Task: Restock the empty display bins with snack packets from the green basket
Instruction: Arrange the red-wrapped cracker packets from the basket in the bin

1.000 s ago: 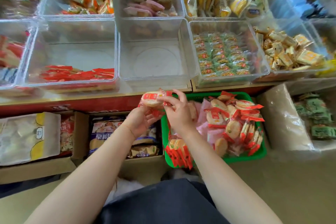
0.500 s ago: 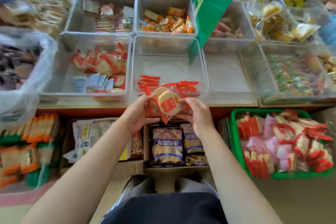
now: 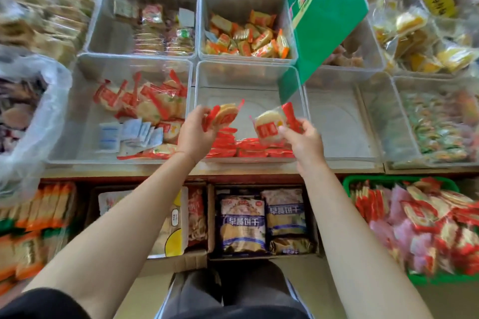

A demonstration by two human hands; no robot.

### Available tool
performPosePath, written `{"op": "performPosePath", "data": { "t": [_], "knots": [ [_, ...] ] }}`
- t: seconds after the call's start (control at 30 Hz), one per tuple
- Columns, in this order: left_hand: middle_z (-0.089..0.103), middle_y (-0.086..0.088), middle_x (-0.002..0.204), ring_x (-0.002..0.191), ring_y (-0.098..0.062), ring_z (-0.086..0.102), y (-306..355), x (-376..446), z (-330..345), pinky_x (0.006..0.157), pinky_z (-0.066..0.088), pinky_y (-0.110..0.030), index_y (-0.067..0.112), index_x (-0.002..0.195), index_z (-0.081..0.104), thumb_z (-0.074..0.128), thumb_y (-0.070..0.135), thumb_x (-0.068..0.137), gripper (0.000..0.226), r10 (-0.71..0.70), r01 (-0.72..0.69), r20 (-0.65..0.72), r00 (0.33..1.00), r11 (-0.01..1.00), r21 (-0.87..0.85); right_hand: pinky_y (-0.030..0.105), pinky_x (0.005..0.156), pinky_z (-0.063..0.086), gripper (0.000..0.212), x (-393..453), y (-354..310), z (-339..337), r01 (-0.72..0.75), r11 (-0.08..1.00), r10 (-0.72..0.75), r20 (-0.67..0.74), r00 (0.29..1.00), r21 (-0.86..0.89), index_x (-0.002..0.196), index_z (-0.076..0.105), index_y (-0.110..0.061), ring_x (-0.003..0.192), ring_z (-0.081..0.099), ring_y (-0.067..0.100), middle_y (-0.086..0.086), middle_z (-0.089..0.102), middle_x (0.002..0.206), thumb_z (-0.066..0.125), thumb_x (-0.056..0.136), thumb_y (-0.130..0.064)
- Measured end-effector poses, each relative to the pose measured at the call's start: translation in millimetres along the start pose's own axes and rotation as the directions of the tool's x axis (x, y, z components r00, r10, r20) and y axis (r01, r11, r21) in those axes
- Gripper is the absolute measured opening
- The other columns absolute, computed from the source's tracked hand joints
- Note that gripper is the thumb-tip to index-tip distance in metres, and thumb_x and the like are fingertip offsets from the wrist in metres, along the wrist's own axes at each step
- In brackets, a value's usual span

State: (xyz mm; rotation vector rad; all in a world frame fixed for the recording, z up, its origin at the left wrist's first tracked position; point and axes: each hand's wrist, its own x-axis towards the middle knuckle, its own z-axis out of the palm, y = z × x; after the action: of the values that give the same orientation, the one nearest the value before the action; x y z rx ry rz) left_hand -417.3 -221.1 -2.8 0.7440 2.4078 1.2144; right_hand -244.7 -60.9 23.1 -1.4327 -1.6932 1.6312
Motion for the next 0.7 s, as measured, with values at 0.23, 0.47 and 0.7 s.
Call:
{"op": "performPosePath", "data": {
  "t": [0.23,0.47,0.7],
  "knots": [
    [0.066,-0.009,0.077,0.08,-0.034,0.065,-30,30,34,0.114,0.02,-0.051,0.009,0.104,0.053,0.054,0.023,0.098,0.015,0.229,-0.205,0.001,0.973,0.869,0.451,0.02,0.067,0.039,0.019,62,-5,31,0.327,0.703,-0.293,0.162,0.942,-0.631,0.104,0.061,-0.02,0.085,0.06,0.018,-0.001,0.066,0.095,0.063,0.09,-0.008],
    [0.065,-0.007,0.079,0.077,-0.033,0.063,-35,32,37,0.113,0.023,-0.05,0.008,0.106,0.05,0.046,0.016,0.099,0.012,0.252,-0.239,0.028,0.967,0.868,0.436,0.031,0.082,0.049,0.037,74,19,64,0.386,0.461,0.153,0.5,0.852,-0.799,0.12,0.063,-0.019,0.109,0.059,0.028,0.007,0.063,0.123,0.05,0.089,-0.004],
    [0.064,-0.002,0.081,0.079,-0.028,0.063,-36,31,38,0.114,0.023,-0.049,0.014,0.108,0.05,0.049,0.019,0.099,0.011,0.257,-0.247,0.043,0.965,0.851,0.464,0.037,0.097,0.043,0.041,72,-13,65,0.532,0.59,-0.357,0.395,0.846,-0.607,0.126,0.053,-0.017,0.116,0.047,0.022,0.003,0.054,0.125,0.06,0.086,-0.018]
  ]
}}
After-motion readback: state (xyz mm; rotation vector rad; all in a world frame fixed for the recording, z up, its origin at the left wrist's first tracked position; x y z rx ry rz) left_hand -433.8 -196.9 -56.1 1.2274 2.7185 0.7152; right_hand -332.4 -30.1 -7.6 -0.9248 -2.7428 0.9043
